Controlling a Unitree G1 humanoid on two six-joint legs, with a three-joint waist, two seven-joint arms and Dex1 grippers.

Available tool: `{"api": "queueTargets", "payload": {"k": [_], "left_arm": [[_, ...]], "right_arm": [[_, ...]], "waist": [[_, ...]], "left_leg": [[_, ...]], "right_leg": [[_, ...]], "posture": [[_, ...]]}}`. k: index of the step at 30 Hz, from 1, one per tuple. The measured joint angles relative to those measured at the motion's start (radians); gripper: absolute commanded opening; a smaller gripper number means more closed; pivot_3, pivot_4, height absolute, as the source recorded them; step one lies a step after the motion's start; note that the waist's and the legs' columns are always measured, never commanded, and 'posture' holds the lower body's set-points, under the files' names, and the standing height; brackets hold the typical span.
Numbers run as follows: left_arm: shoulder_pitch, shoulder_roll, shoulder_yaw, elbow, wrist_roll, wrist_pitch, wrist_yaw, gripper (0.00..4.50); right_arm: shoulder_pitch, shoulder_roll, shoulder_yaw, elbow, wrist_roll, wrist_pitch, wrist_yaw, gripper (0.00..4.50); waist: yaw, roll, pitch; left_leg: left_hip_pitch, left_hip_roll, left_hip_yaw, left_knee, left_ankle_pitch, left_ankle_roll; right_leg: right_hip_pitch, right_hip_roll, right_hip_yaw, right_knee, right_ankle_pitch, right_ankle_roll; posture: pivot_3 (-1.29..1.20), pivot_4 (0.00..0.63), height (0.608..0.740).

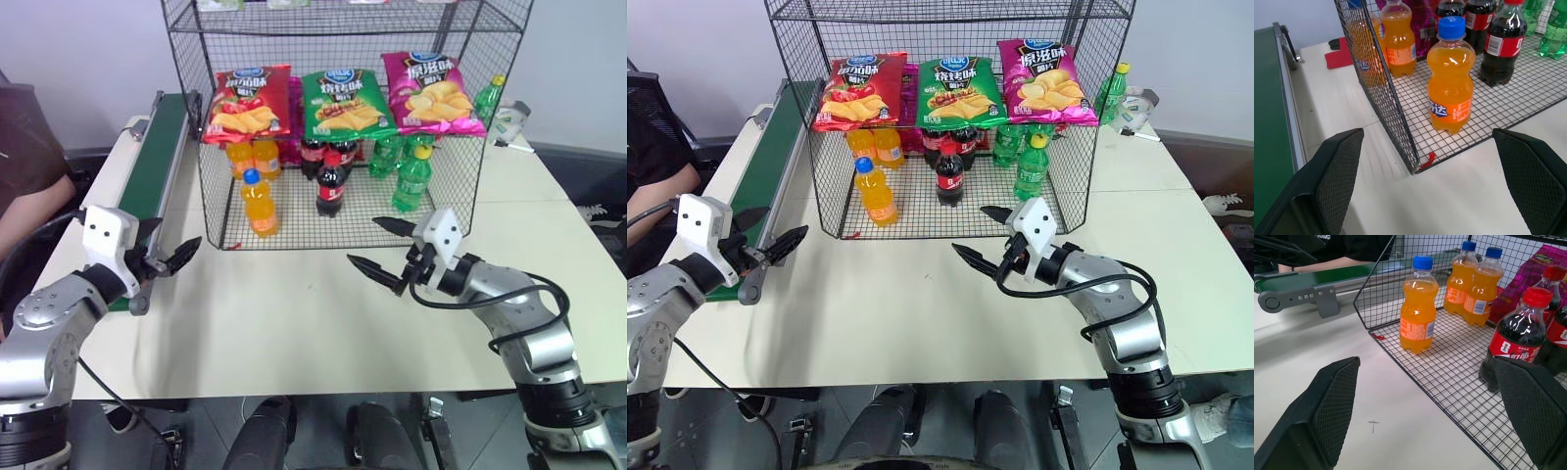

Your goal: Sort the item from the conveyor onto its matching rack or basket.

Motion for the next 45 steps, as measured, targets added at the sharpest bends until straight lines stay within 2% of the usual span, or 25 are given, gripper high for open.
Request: {"api": "queueTargets", "payload": {"k": [33,45], "left_arm": [[-0.007,-0.014,0.012,0.008,-0.011,0.011,0.057,4.39],[0.004,-0.052,0.085,0.007,-0.018,0.022,0.142,4.39]], "right_arm": [[-0.032,0.03,0.013,0.039,-0.009,-0.021,0.001,4.5],[-0.038,0.031,0.014,0.048,-0.008,-0.021,0.01,4.5]], "waist": [[0.0,0.0,0.0],[0.0,0.0,0.0]], "left_leg": [[0.0,0.0,0.0,-0.001,0.0,0.0],[0.0,0.0,0.0,-0.001,0.0,0.0]], "right_leg": [[0.0,0.0,0.0,0.0,0.0,0.0],[0.0,0.0,0.0,0.0,0.0,0.0]], "posture": [[0.0,0.15,0.74],[0.0,0.15,0.74]]}}
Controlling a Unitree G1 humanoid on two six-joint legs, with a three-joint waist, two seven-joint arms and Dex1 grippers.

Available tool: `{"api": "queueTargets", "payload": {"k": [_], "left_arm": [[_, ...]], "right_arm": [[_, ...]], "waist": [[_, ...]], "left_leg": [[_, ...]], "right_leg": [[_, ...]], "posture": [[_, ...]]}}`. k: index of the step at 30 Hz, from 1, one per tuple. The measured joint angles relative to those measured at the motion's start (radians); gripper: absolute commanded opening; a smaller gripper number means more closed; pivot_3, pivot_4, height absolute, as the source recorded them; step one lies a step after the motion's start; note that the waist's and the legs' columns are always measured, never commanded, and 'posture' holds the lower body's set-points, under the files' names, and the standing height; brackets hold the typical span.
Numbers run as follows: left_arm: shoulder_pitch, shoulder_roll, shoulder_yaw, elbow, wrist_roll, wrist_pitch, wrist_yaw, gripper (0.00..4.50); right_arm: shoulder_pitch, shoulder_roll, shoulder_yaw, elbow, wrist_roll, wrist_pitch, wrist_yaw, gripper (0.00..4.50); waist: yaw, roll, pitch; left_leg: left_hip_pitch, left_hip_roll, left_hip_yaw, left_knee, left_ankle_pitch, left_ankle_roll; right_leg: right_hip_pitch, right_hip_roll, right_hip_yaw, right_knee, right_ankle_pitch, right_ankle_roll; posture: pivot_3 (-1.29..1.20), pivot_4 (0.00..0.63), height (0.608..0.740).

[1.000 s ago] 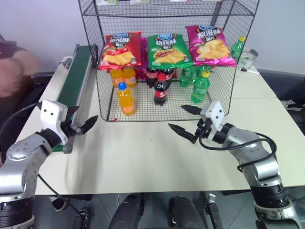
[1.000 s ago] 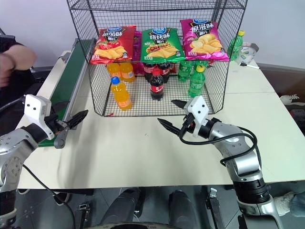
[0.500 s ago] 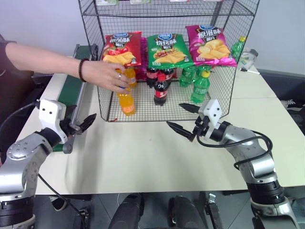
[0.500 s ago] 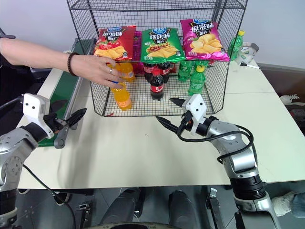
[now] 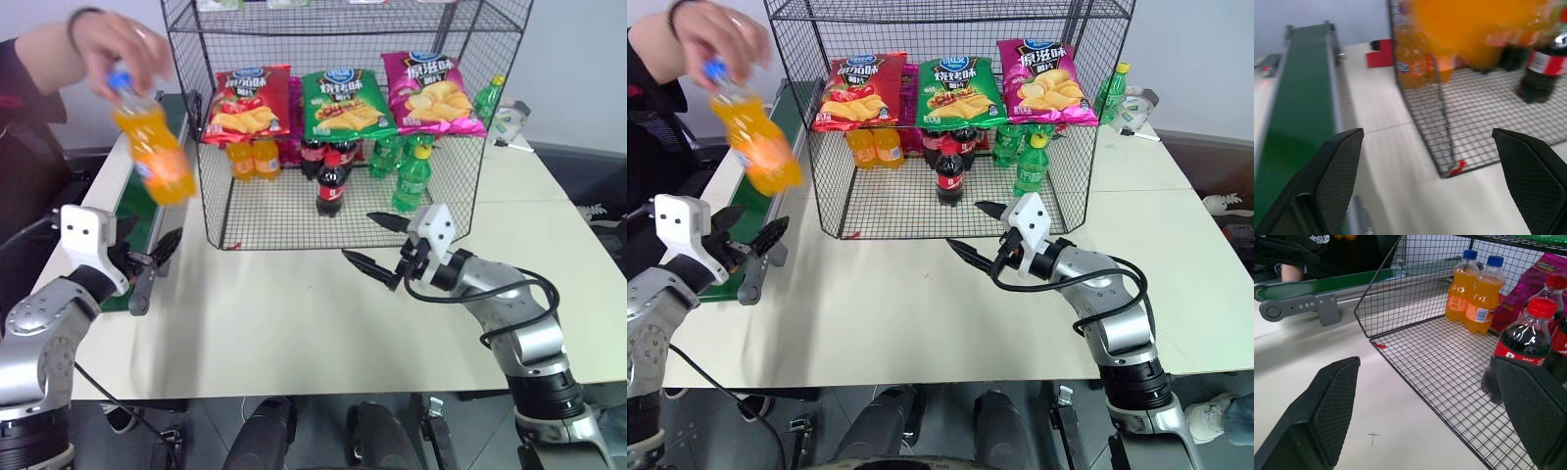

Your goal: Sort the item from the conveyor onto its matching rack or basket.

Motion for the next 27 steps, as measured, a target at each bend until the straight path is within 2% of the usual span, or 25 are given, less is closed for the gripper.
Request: {"api": "queueTargets", "payload": {"k": [4,10,20,27], "left_arm": [[-0.006,-0.02,0.017,0.015,0.023,-0.019,0.062,4.39],[-0.066,-0.043,0.088,0.125,0.13,-0.061,0.26,4.39],[-0.062,-0.071,0.146,0.279,0.131,-0.209,0.258,4.39],[-0.091,-0.084,0.121,0.308,0.135,-0.228,0.261,4.39]], "right_arm": [[-0.01,0.002,0.004,0.008,-0.001,0.0,0.002,4.5],[-0.023,0.004,0.006,0.018,-0.001,-0.003,0.007,4.5],[-0.024,0.027,0.014,0.03,-0.007,-0.01,-0.001,4.5],[-0.024,0.033,0.021,0.03,-0.011,-0.013,-0.002,4.5]], "waist": [[0.0,0.0,0.0],[0.001,0.0,0.0],[0.0,0.0,0.0],[0.002,0.0,0.0]], "left_leg": [[0.0,0.0,0.0,0.0,0.0,0.0],[0.0,0.0,0.0,0.0,0.0,0.0],[0.0,0.0,0.0,0.0,0.0,0.0],[0.0,0.0,0.0,0.001,0.0,0.0]], "right_leg": [[0.0,0.0,0.0,0.0,0.0,0.0],[0.0,0.0,0.0,0.0,0.002,0.003],[-0.001,0.0,0.0,0.0,0.002,0.003],[0.0,0.0,-0.001,0.0,0.002,0.003]], "posture": [[0.0,0.15,0.74],[0.0,0.15,0.74],[0.0,0.15,0.74],[0.0,0.15,0.74]]}}
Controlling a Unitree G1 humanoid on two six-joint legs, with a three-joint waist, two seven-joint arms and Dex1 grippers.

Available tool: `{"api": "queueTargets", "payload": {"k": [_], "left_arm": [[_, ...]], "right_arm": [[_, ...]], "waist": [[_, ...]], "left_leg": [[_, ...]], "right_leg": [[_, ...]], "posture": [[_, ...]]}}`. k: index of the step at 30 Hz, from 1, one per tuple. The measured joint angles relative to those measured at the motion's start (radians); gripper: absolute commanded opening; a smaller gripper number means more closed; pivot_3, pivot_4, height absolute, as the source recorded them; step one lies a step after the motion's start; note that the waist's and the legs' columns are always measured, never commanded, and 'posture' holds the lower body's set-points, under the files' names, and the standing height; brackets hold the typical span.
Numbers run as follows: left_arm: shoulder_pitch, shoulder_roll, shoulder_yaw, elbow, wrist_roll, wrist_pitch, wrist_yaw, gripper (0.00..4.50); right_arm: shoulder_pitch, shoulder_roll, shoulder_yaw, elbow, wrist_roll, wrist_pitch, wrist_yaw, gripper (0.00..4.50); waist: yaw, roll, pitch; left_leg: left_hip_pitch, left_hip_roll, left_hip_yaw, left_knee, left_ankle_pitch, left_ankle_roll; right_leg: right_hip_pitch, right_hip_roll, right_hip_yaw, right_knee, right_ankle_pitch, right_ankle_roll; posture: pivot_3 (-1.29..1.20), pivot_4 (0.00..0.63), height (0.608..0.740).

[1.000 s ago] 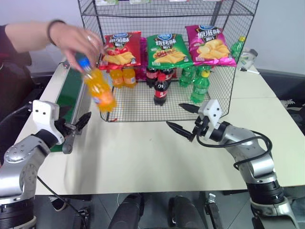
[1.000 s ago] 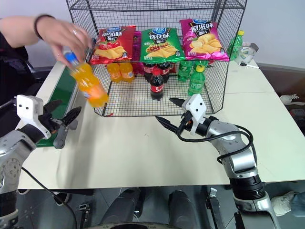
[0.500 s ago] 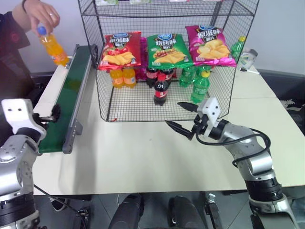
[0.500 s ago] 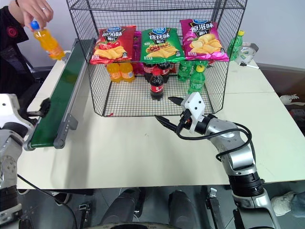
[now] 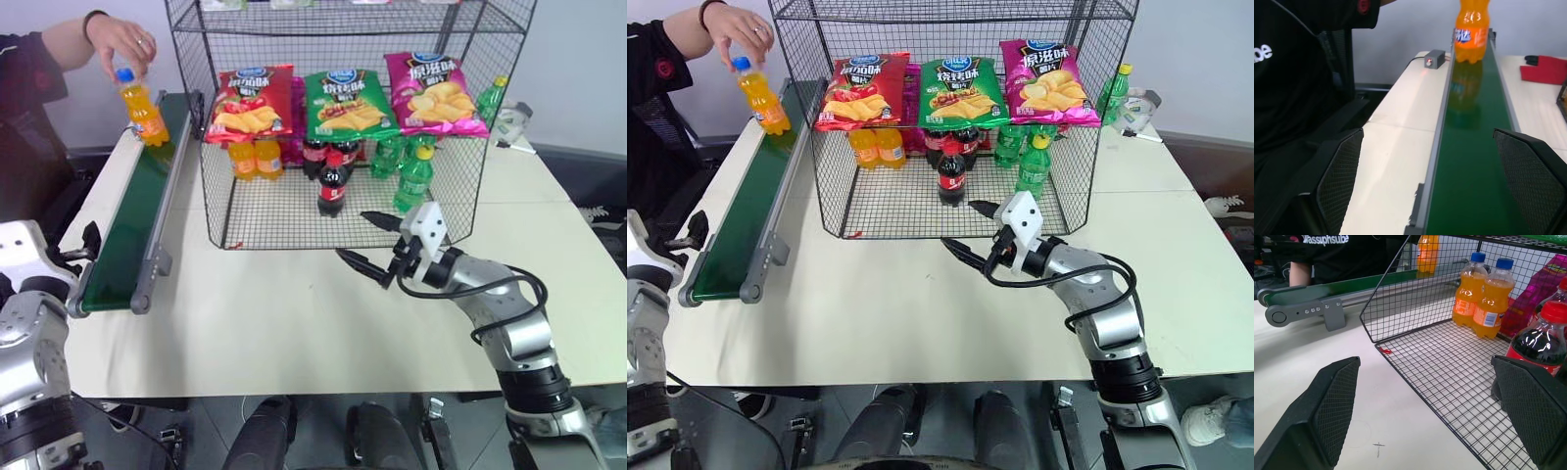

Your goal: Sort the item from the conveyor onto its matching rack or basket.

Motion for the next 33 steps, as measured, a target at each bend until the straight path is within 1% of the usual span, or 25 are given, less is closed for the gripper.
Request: {"api": "queueTargets", "payload": {"k": [5,12,17,23,33], "left_arm": [[-0.025,-0.009,-0.031,0.011,0.042,-0.009,0.043,4.39],[-0.008,0.013,-0.053,0.016,0.041,-0.011,-0.027,4.39],[0.007,0.013,-0.058,0.02,0.049,-0.059,-0.063,4.39],[0.009,-0.009,-0.089,0.02,0.051,-0.079,-0.074,4.39],[0.009,-0.026,-0.09,0.025,0.073,-0.174,-0.068,4.39]], "right_arm": [[0.0,0.0,0.0,0.0,0.0,-0.009,-0.006,4.5],[0.0,0.001,0.001,0.0,-0.001,-0.016,-0.008,4.5],[-0.001,0.006,0.004,0.003,-0.001,-0.023,-0.007,4.5],[-0.003,0.008,0.007,0.005,-0.001,-0.027,-0.007,4.5],[-0.002,0.008,0.007,0.005,-0.001,-0.029,-0.007,4.5]], "waist": [[-0.003,0.0,0.0],[-0.003,0.0,0.0],[-0.001,0.0,0.0],[-0.002,0.0,0.0],[-0.002,0.0,0.0]], "left_leg": [[0.0,0.0,0.0,0.0,0.0,0.0],[0.0,0.0,0.0,-0.001,0.0,0.0],[0.0,0.0,0.0,0.0,0.0,0.0],[0.0,0.0,0.0,0.0,0.0,0.0],[0.0,0.0,0.0,0.0,0.0,0.0]], "right_leg": [[0.0,0.0,0.0,0.0,0.0,0.0],[-0.001,0.0,0.0,0.0,0.0,0.0],[0.0,0.0,0.0,0.0,0.0,0.0],[0.0,0.0,0.0,0.0,0.0,0.0],[0.0,0.0,0.0,0.0,0.0,0.0]], "posture": [[0.0,0.15,0.74],[0.0,0.15,0.74],[0.0,0.15,0.74],[0.0,0.15,0.74],[0.0,0.15,0.74]]}}
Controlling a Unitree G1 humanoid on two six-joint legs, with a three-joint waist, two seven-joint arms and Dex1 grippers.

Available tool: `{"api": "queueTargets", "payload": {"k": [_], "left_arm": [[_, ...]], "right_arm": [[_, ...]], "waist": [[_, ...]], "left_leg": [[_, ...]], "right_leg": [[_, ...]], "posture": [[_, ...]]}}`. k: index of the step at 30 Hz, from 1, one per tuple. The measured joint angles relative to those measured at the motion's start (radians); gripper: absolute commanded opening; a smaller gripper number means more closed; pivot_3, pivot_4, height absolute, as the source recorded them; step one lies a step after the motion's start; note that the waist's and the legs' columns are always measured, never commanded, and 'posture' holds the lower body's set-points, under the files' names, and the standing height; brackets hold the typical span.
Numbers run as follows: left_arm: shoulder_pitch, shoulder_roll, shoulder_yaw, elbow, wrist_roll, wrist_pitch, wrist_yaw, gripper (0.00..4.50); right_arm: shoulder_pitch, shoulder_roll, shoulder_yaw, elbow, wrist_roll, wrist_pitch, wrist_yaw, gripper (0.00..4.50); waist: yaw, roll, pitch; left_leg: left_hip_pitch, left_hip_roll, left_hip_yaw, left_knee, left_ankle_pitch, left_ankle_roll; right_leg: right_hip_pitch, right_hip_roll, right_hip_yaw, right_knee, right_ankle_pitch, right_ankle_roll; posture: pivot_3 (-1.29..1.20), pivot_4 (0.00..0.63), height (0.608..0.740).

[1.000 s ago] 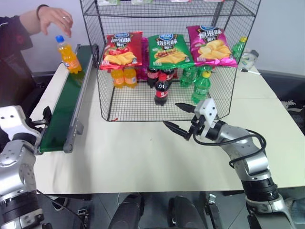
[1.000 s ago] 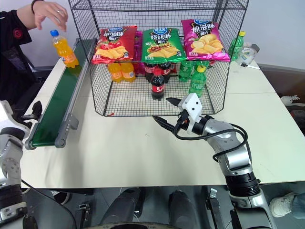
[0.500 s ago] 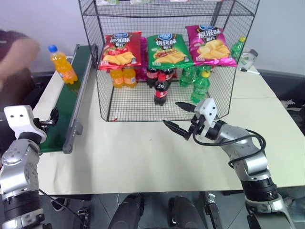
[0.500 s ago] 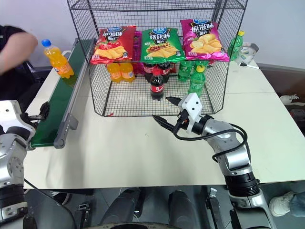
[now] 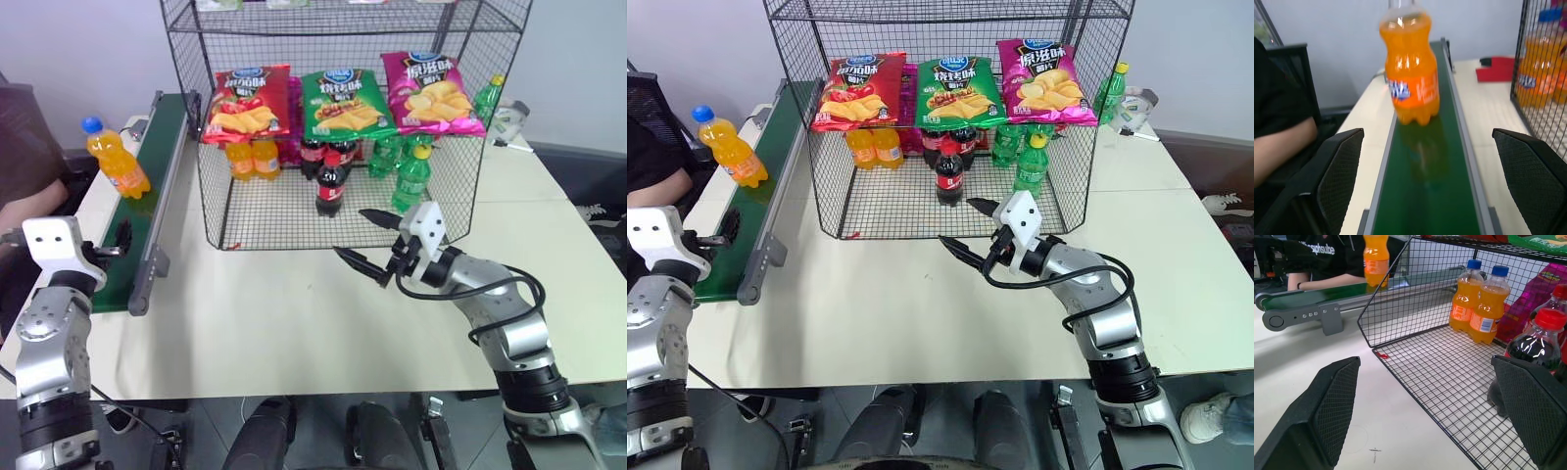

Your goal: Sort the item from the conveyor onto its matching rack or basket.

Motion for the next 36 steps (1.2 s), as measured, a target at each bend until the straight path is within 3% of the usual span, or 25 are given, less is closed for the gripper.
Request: {"api": "queueTargets", "payload": {"k": [27,30,32,33,36], "left_arm": [[0.013,-0.007,0.043,-0.019,-0.035,0.006,0.052,4.39],[0.017,-0.007,0.045,-0.019,-0.038,0.014,0.057,3.61],[0.022,-0.009,0.048,-0.032,-0.05,0.016,0.056,2.7],[0.023,-0.009,0.047,-0.033,-0.05,0.018,0.057,2.47],[0.031,-0.009,0.05,-0.038,-0.056,0.018,0.055,2.47]], "right_arm": [[0.003,0.0,0.017,0.0,-0.02,-0.004,0.006,4.5],[0.003,0.0,0.017,0.0,-0.02,-0.004,0.008,4.5],[0.003,0.001,0.017,0.0,-0.021,-0.004,0.008,4.5],[0.002,0.001,0.017,0.0,-0.021,-0.004,0.009,4.5],[0.004,0.001,0.017,0.001,-0.022,-0.004,0.009,4.5]], "waist": [[0.0,0.0,0.0],[0.0,0.0,0.0],[0.0,0.0,0.0],[0.0,0.0,0.0],[0.0,0.0,0.0]], "left_leg": [[0.0,0.0,0.0,0.0,0.0,0.0],[0.0,0.0,0.0,0.0,0.0,0.0],[0.0,0.0,0.0,0.0,0.0,0.0],[0.0,0.0,0.0,0.0,0.0,0.0],[0.0,0.0,0.0,0.0,0.0,0.0]], "right_leg": [[0.0,0.0,0.0,0.0,0.0,0.0],[0.0,0.0,0.0,0.0,0.0,0.0],[0.0,0.0,0.0,0.0,0.0,0.0],[0.0,0.0,0.0,0.0,0.0,0.0],[0.0,0.0,0.0,0.0,0.0,0.0]], "posture": [[0.0,0.15,0.74],[0.0,0.15,0.74],[0.0,0.15,0.74],[0.0,0.15,0.74],[0.0,0.15,0.74]]}}
